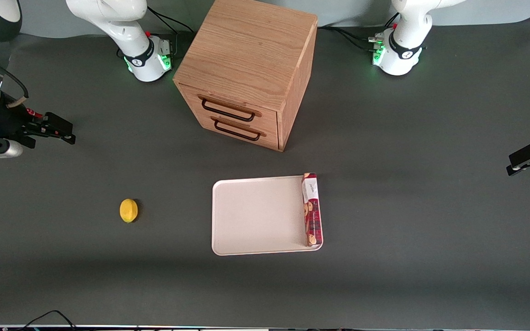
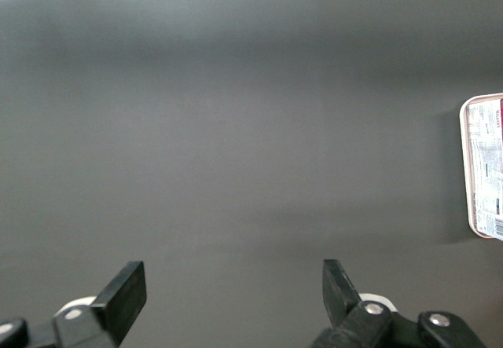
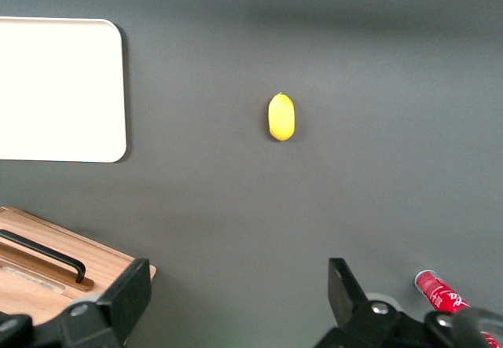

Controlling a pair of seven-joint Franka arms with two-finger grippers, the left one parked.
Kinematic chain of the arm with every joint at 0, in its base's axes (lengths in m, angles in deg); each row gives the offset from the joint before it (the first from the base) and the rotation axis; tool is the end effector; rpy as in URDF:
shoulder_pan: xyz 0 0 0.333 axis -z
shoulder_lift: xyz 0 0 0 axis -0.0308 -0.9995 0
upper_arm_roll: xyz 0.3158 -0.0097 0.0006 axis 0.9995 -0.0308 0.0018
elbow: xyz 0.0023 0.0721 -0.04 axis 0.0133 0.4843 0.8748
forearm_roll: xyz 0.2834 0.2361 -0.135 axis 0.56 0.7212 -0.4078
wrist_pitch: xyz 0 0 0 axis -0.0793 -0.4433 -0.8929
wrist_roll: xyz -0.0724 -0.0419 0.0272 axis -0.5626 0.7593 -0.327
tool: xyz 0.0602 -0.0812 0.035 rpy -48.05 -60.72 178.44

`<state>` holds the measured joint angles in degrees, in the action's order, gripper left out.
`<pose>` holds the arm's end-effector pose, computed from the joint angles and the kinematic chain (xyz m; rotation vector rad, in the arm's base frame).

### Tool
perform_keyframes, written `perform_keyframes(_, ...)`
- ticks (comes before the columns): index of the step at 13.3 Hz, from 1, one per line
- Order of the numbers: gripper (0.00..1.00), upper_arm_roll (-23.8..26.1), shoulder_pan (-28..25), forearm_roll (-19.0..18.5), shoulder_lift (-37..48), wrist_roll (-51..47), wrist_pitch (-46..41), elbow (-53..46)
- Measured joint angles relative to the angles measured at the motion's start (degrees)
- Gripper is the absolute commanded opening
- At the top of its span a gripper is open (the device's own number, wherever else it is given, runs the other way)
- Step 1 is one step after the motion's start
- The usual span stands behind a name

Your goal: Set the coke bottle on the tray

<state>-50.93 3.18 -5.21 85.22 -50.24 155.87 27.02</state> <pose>0.5730 0.0459 0.6197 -3.1389 -0.0851 0.0504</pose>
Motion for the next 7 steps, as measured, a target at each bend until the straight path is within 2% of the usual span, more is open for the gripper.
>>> perform_keyframes(5, 1.0, -0.53, 0.88, 0.0, 0.13, 0.09, -1.18, -1.32)
perform_keyframes(7, 1.0, -0.94, 2.52, -0.73, 1.32, 3.26, -4.48, -1.92)
